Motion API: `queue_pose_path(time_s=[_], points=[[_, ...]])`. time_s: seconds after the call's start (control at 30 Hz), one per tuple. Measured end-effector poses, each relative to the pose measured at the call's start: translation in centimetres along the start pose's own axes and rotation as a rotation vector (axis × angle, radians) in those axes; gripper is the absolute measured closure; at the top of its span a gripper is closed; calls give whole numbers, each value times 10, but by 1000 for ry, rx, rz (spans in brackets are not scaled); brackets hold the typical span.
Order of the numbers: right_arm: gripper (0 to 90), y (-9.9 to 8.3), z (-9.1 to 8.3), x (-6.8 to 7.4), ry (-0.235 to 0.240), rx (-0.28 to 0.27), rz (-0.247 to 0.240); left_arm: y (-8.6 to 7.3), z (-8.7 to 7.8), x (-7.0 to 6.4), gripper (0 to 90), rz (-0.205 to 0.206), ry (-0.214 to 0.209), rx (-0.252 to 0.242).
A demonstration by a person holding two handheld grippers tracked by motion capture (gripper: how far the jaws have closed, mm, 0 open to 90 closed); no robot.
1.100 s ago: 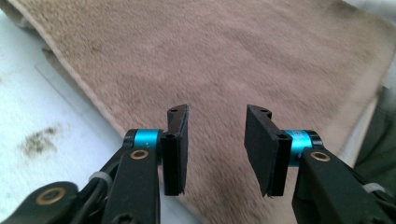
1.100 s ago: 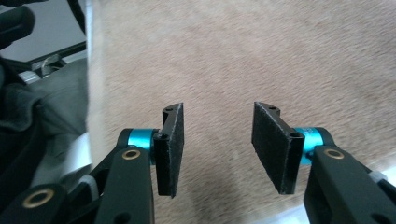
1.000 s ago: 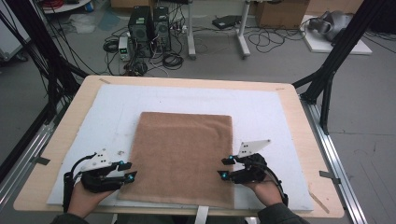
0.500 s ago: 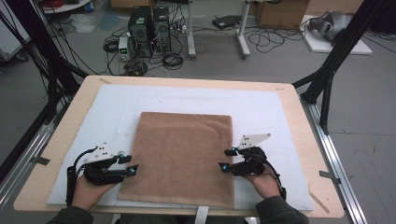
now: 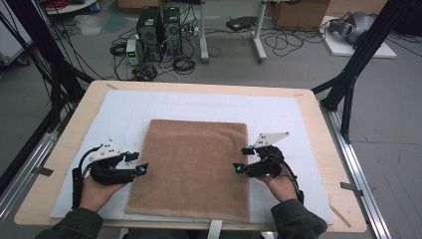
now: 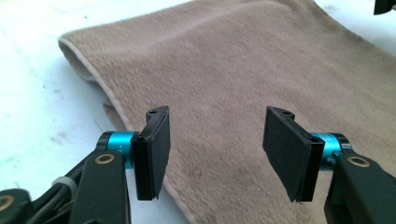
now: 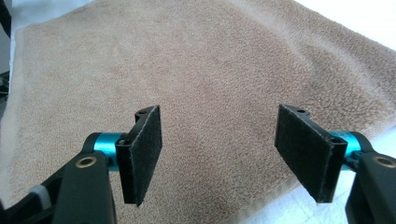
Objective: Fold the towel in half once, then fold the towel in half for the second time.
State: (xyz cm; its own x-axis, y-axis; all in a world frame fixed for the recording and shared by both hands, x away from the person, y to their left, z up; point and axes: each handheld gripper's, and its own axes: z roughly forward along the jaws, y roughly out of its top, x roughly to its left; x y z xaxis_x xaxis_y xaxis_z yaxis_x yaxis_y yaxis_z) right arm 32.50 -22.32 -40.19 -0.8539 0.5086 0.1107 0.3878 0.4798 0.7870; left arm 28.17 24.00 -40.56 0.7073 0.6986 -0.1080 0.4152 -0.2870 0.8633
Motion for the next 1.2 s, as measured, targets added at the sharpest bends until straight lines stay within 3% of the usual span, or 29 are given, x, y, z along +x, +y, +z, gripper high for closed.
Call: queue_pose_path(time_s=[0.37, 0.53, 0.67, 0.83, 1.0, 1.13, 1.2], points=[[294, 3, 1, -4, -13, 7, -1, 4, 6, 7, 418, 0, 4, 18], [295, 3, 3, -8, -27, 12, -2, 4, 9, 15, 415, -22, 17, 28], [296, 8, 1, -16, -47, 24, -6, 15, 13, 24, 416, -23, 36, 34], [300, 28, 1, -35, -77, 22, -13, 37, 21, 38, 419, -14, 77, 30], [328, 52, 6, -63, -112, 29, -9, 59, 39, 60, 430, -45, 116, 19], [365, 52, 18, -88, -142, 16, 46, 64, 59, 79, 440, -95, 162, 22], [364, 46, 25, -96, -165, 54, 70, 60, 66, 86, 437, -122, 182, 27]])
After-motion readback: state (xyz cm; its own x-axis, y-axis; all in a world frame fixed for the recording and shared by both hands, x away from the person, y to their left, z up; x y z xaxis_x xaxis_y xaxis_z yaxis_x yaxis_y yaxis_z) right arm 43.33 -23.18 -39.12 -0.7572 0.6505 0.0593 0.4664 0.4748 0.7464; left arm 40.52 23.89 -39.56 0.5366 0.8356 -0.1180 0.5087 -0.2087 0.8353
